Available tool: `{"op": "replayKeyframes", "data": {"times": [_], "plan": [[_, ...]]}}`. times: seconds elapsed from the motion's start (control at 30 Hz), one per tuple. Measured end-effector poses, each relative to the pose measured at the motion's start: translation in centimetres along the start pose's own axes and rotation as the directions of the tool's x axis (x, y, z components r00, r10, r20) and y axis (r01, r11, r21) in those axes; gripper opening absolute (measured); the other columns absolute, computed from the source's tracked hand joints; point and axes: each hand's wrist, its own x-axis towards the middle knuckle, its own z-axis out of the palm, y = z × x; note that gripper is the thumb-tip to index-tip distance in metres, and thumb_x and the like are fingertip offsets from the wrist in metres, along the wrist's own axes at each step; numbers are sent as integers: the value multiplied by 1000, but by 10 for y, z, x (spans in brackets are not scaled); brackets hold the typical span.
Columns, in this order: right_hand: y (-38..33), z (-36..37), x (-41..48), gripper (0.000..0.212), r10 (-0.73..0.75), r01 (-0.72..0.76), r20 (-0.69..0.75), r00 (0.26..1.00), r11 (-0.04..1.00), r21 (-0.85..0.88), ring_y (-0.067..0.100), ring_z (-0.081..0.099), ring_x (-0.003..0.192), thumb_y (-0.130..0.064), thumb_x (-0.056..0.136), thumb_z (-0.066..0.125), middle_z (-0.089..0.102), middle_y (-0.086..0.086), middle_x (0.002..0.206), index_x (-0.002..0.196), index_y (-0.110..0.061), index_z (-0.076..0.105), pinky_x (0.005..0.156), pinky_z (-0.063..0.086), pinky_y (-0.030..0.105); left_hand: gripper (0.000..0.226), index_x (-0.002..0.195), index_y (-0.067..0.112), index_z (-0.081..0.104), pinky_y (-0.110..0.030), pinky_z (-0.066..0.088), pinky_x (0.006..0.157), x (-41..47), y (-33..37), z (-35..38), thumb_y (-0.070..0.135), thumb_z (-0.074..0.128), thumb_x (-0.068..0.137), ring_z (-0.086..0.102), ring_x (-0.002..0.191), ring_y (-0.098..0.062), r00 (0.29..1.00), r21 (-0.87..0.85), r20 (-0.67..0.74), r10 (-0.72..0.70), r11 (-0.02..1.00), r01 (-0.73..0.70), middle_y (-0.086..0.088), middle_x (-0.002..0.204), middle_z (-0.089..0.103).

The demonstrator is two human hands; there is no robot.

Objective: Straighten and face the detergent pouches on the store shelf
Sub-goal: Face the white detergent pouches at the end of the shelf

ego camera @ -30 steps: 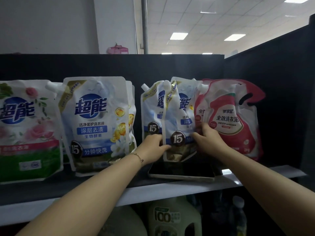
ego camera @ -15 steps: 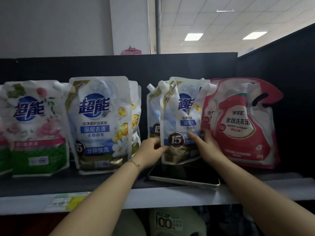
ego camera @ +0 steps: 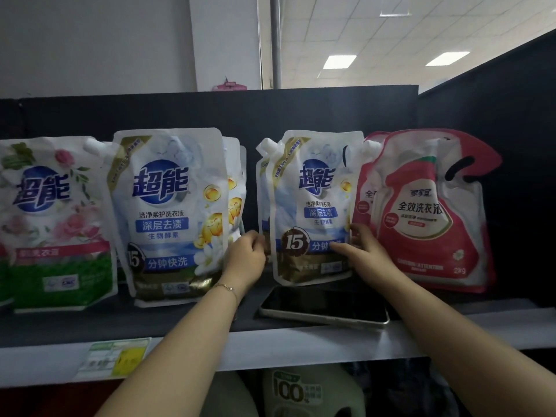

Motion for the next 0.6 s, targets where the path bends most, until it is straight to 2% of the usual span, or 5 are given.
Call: {"op": "replayKeyframes", "data": {"times": [0.2,0.3,0.37,0.47,0.6], "plan": [[1,-2,2,59,-63,65,53,997,997,-38,15,63,109,-47,62,81,66,-8,116,115,-44,56,98,50,44,26,82,24,50,-33,46,72,-1,3,3,47,50,94,60,82,-21,997,-153,79,-3,988,15,1,79,60],[0,-3,2,81,-90,100,114,989,991,-88,13,61,114,-54,59,79,65,-8,123,133,-34,52,101,49,40,74,108,24,40,-43,56,83,-4,4,0,72,70,60,63,98,-23,991,-223,133,-33,973,63,-7,107,61],[1,-2,3,78,-103,118,163,981,989,-86,13,60,116,-40,71,82,64,-7,126,140,-27,48,101,49,36,90,119,29,32,-46,54,90,-7,4,-1,67,79,52,60,109,-23,985,-217,171,-32,974,70,-7,121,57],[2,1,5,77,-117,138,211,971,987,-88,8,60,114,-19,79,78,62,-7,127,146,-21,40,98,48,25,89,122,33,25,-46,50,97,-7,4,-1,59,80,57,56,116,-23,990,-186,140,-24,981,50,-7,132,52],[5,2,10,90,-97,128,217,971,983,-135,12,58,117,-21,77,80,56,-4,136,151,-24,29,102,47,31,78,126,23,19,-34,48,92,-8,5,0,29,79,76,55,110,-20,998,-208,68,10,978,4,-8,133,47]]}}
